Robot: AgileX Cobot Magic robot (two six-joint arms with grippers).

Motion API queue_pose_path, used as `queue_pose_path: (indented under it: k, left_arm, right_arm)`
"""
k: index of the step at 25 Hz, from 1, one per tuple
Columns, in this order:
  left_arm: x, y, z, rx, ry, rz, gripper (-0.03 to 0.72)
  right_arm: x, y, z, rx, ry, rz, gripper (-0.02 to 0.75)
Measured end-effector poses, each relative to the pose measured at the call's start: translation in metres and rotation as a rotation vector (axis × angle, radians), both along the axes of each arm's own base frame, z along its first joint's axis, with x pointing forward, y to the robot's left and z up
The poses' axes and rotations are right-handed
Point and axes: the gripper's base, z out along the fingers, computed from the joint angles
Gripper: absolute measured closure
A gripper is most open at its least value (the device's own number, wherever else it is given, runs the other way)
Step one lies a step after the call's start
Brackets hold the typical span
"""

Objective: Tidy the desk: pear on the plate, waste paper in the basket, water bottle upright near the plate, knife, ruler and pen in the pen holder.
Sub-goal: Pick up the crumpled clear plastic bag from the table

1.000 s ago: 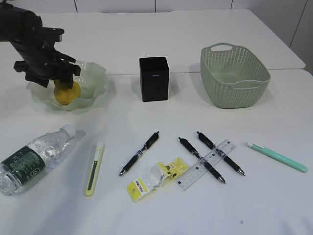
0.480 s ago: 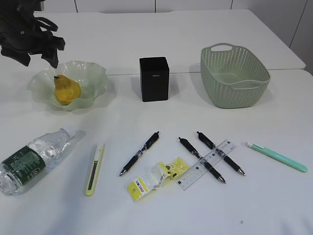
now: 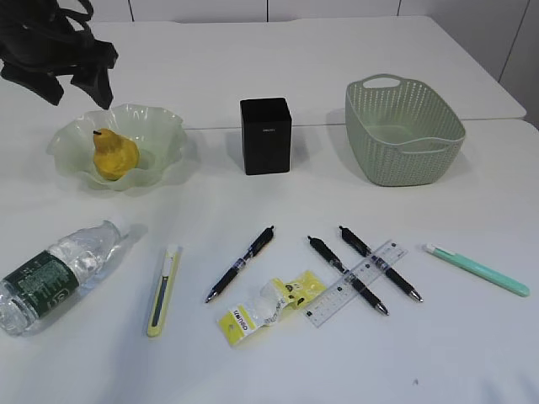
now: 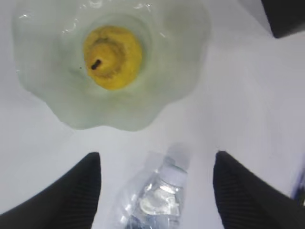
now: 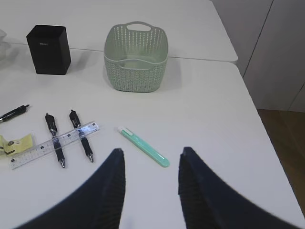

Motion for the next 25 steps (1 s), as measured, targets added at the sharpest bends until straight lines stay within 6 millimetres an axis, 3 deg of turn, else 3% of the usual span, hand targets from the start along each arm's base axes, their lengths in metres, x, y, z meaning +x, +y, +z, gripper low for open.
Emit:
queue_pose_path:
  k: [7, 14, 25]
  left_arm:
    - [-0.022, -0.027, 0.010, 0.032, 0.065, -0.107, 0.167]
    - [-0.045, -0.042, 0.032, 0.042, 0.061, -0.178, 0.167]
    - [-0.088, -0.084, 0.068, -0.020, -0.010, -0.345, 0.167]
  right_arm:
    - [0.000, 0.000, 0.000, 0.000, -0.002, 0.000, 0.425]
    - [0.000, 0.000, 0.000, 0.000, -0.003, 0.000, 0.425]
    - [0.000, 0.000, 0.000, 0.000, 0.001, 0.000, 0.425]
